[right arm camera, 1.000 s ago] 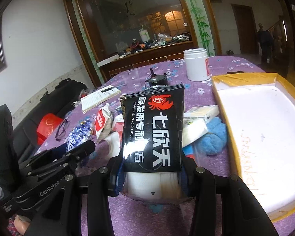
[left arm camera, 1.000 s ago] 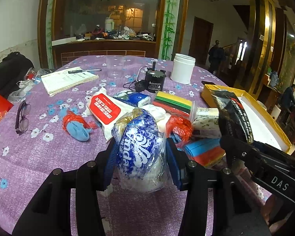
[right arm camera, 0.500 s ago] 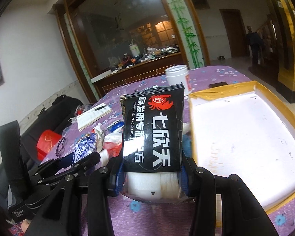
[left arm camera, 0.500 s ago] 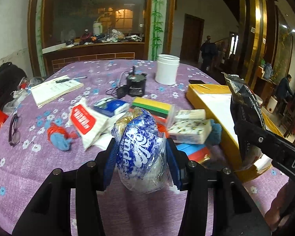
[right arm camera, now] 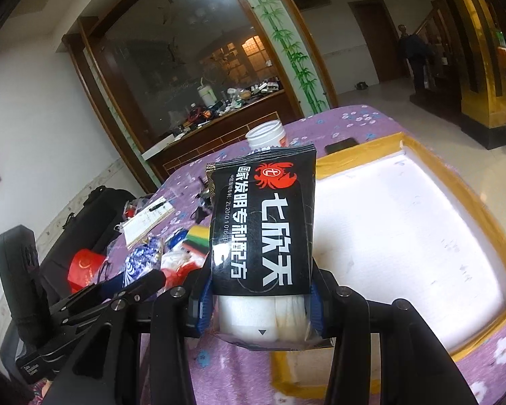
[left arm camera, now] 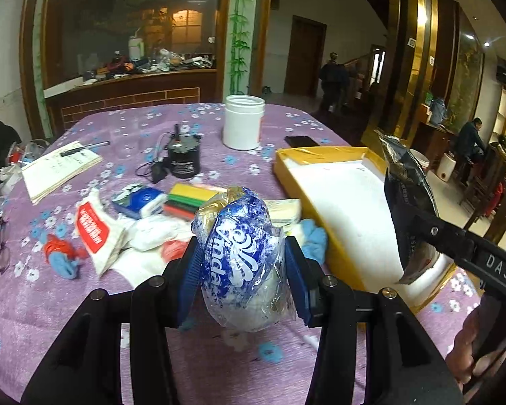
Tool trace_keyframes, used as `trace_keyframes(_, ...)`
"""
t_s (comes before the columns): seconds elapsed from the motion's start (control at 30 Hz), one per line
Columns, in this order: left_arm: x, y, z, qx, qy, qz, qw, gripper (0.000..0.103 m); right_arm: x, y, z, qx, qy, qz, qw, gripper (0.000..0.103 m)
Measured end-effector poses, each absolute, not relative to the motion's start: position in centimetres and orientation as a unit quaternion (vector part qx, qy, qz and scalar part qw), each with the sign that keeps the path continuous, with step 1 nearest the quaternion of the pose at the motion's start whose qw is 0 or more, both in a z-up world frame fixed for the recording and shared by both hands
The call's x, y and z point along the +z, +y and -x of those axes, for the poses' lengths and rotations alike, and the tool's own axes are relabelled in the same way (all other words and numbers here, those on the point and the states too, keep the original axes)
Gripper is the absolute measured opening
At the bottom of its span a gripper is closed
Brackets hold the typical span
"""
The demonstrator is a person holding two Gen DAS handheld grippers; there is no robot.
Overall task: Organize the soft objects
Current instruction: 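Carry both held bags over the yellow cardboard box, then lower both bags into the box and open both grippers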
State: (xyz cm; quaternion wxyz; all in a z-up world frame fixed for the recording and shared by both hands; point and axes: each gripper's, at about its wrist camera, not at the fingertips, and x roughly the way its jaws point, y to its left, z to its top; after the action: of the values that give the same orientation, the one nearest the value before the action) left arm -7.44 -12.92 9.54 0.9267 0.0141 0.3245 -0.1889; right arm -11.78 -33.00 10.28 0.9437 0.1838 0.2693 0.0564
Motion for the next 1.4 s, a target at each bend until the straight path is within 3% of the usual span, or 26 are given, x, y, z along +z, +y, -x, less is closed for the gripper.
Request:
trace_keyframes(0.3,10.7,-16.9,5.4,-0.223,0.346,-0.030,0.911,0.046,11.5,-37.8,9.5,0.027,0.294,-0.210,0.932,0.046)
trace_keyframes(0.6,12.0,-23.5,1.9,-0.253,0.371,-0.067,0.891,0.046,11.1,-40.8,3.4,0.032,0.373,-0.201,0.906,0.046)
trace_keyframes(1.07,6.0,-30.6,-6.3,-0.234,0.464,-0.077,0.851,0.046,5.4,-43.5,-7.2,0.013,0.482,-0.191,0.855,0.047)
trace_keyframes(1.33,4.6,-31.0,-6.6,-0.233,0.473,-0.081,0.846,0.046,4.1,-43.6,-8.5,0.004,0.490,-0.186,0.852,0.051)
trace_keyframes(1.4,4.9,-31.0,-6.7,-0.236,0.468,-0.076,0.848,0.050,4.1,-43.6,-8.5,-0.002,0.491,-0.179,0.853,0.059)
